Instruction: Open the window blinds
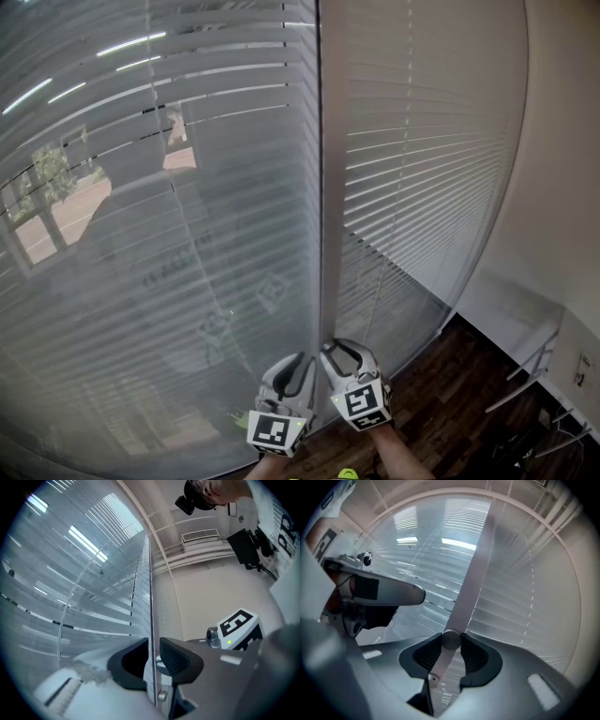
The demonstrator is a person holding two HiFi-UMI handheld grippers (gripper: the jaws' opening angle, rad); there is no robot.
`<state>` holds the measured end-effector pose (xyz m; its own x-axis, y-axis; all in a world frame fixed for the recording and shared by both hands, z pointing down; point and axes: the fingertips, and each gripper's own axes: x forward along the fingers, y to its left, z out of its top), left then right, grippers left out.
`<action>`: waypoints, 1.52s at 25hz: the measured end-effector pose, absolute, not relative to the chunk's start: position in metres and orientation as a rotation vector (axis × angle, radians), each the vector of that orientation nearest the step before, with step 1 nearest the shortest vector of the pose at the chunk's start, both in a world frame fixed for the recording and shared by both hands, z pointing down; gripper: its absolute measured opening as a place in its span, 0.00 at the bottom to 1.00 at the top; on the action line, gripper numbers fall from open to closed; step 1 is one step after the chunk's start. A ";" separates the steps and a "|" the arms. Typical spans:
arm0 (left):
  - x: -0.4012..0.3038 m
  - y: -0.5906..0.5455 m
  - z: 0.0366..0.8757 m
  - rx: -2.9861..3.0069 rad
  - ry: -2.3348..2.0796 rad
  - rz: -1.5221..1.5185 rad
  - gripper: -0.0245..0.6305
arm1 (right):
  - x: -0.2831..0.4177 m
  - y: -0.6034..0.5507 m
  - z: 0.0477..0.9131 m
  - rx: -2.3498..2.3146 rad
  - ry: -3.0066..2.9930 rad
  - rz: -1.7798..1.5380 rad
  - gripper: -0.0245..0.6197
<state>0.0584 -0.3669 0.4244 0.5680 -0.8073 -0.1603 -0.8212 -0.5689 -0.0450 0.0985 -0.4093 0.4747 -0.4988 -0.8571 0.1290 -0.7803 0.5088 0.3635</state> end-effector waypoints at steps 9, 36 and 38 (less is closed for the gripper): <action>0.060 -0.368 0.421 -2.675 1.393 0.203 0.16 | 0.099 -0.401 0.478 1.206 -2.163 -0.777 0.25; 0.062 -0.367 0.430 -2.697 1.355 0.216 0.15 | 0.096 -0.404 0.475 1.237 -2.162 -0.817 0.24; 0.062 -0.367 0.433 -2.698 1.351 0.215 0.15 | 0.096 -0.405 0.474 1.255 -2.200 -0.776 0.24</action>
<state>0.0622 -0.3674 0.4326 0.5924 -0.7856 -0.1785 -0.8022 -0.5956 -0.0408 0.0963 -0.4048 0.4743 -0.4587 -0.8788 0.1320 -0.6014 0.4163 0.6819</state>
